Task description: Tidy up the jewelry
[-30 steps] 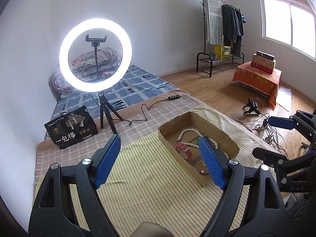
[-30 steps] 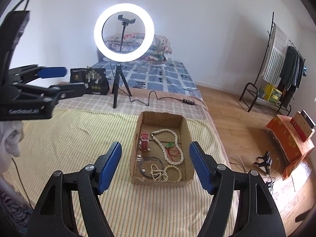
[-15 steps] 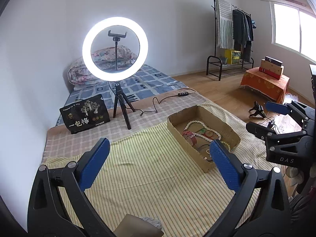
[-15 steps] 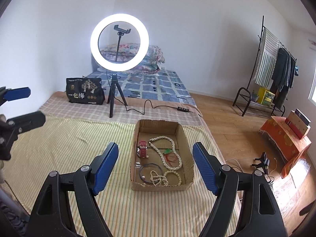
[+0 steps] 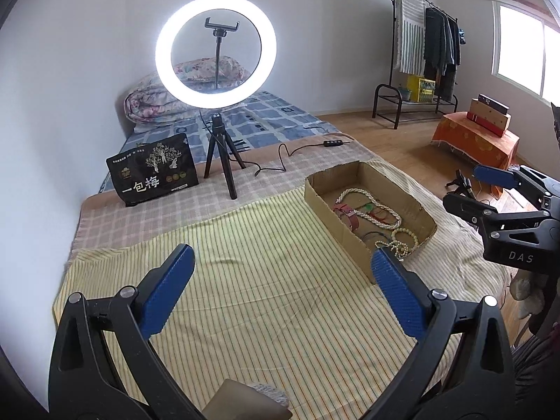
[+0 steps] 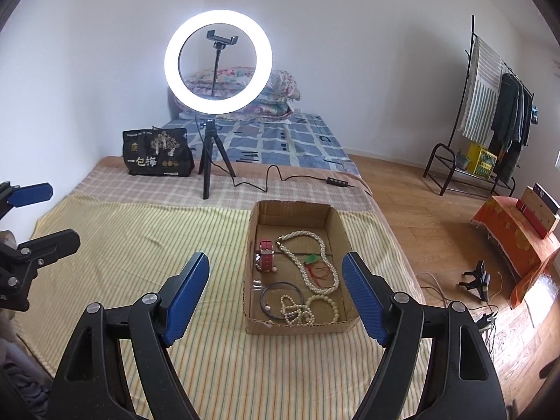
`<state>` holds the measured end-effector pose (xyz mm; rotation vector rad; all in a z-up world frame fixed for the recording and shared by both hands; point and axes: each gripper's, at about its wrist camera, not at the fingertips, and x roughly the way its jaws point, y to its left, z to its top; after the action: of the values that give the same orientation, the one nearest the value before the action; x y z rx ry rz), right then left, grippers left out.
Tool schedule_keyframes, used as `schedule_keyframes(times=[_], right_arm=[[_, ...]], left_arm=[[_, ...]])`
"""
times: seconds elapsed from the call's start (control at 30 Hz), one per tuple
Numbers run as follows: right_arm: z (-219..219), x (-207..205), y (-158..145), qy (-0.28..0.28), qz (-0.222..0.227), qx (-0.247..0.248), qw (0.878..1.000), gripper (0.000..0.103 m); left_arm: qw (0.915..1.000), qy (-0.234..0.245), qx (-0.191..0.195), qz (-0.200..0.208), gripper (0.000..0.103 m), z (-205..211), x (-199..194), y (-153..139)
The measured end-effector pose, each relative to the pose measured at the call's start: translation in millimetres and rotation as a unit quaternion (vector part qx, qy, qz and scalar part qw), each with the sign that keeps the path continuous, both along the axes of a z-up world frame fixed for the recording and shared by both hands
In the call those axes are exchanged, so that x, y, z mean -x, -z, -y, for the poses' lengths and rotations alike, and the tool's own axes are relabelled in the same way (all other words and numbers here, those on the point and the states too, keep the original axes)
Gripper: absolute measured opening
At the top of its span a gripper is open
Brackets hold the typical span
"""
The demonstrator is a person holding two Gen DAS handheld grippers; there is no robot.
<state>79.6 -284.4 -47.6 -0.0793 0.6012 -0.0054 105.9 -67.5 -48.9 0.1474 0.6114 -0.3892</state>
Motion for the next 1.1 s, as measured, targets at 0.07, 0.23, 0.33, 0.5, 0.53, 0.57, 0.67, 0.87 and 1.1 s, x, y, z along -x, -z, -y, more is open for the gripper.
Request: schedule_keyframes(times=[0.07, 0.23, 0.33, 0.5, 0.53, 0.57, 0.67, 0.87, 1.1], right_arm=[[-0.5, -0.3, -0.5, 0.000, 0.001, -0.002, 1.000, 0.078], [-1.9, -1.8, 0.3, 0.001, -0.002, -0.004, 1.000, 0.078], [-2.2, -2.1, 0.7, 0.002, -0.003, -0.004, 1.000, 0.078], [-2.2, -4.0, 1.2, 0.002, -0.006, -0.003, 1.000, 0.078], [-2.4, -4.1, 1.3, 0.002, -0.006, -0.003, 1.000, 0.078], [-2.4, -4.4, 1.3, 0.002, -0.006, -0.002, 1.000, 0.078], [-2.4, -4.5, 1.3, 0.002, -0.006, -0.004, 1.000, 0.078], [-1.9, -5.2, 1.7, 0.003, -0.008, -0.004, 1.000, 0.078], [-1.3, -5.6, 1.9, 0.005, -0.009, -0.005, 1.000, 0.078]], left_arm=[[1.0000, -0.001, 0.000, 0.000, 0.103, -1.3, 1.0, -0.2], [1.0000, 0.000, 0.001, 0.000, 0.103, -2.0, 0.9, -0.2], [1.0000, 0.002, 0.002, 0.001, 0.103, -1.1, 1.2, -3.0], [1.0000, 0.003, 0.002, 0.002, 0.103, -0.6, 1.5, -4.0], [1.0000, 0.002, 0.001, 0.002, 0.103, -0.5, 1.4, -3.9], [1.0000, 0.002, 0.001, 0.002, 0.103, -0.4, 1.5, -3.8], [1.0000, 0.002, 0.002, 0.002, 0.103, -0.3, 1.4, -3.7], [1.0000, 0.003, 0.001, 0.002, 0.103, -0.1, 1.3, -3.5], [1.0000, 0.002, 0.002, 0.003, 0.103, -0.1, 2.1, -3.6]])
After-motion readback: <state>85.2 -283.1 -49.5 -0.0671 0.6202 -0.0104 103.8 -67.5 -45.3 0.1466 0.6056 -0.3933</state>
